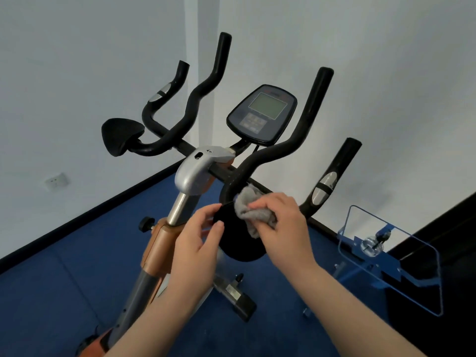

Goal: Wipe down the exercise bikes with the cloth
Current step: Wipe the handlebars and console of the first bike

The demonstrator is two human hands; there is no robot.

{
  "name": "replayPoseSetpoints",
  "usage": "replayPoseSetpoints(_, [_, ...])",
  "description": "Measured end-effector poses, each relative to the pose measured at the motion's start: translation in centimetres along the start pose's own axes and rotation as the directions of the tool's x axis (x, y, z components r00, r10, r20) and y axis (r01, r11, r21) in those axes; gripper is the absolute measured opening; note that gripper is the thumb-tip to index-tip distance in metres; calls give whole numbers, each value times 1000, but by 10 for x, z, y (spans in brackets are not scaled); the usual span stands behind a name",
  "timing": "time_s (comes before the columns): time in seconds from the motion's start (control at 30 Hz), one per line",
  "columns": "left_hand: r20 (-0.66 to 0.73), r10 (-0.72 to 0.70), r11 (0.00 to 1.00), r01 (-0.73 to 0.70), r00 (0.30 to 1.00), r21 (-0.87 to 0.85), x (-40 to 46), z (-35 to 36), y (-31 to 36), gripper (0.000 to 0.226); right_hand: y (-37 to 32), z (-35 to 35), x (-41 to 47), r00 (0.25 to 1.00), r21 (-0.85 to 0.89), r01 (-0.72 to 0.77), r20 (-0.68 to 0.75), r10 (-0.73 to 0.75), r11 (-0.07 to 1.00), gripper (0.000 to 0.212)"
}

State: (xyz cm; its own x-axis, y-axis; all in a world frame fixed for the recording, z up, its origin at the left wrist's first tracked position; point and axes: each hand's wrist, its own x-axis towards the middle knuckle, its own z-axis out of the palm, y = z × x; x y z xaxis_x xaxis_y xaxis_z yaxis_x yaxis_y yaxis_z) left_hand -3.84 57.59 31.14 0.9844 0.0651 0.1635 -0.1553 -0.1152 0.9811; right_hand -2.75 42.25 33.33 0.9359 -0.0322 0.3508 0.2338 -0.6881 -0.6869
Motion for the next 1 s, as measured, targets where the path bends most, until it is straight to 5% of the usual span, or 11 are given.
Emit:
replayPoseSetpoints(0.13, [-54,18,995,-13,998,95,5,5,-6,26,18,-32,-6,998,67,-59,33,57,996,8])
replayPoseSetpoints(0.27, [-48,137,959,-120,989,256,22,28,-5,25,23,-53,30,993,-49,89,-70,-92,995,15])
replayPoseSetpoints(0.43, [-144,366,796,-230,919,559,36,53,-18,18,50,-47,47,922,-492,286,373,-98,822,40])
replayPoseSetpoints(0.57, [-248,397,817,-217,884,534,36,55,-29,16,47,-32,61,925,-487,303,357,-130,819,36])
replayPoseSetpoints(0.7, [-253,385,820,-203,887,536,38,55,-32,15,27,0,88,928,-494,204,372,-7,845,30])
replayPoseSetpoints(0.87, [-274,362,836,-181,891,518,37,54,-36,16,43,-29,63,902,-685,354,431,-38,636,22])
replayPoseSetpoints(1.0, [-277,372,835,-189,886,516,39,55,-37,16,32,-11,86,930,-610,194,364,53,768,38])
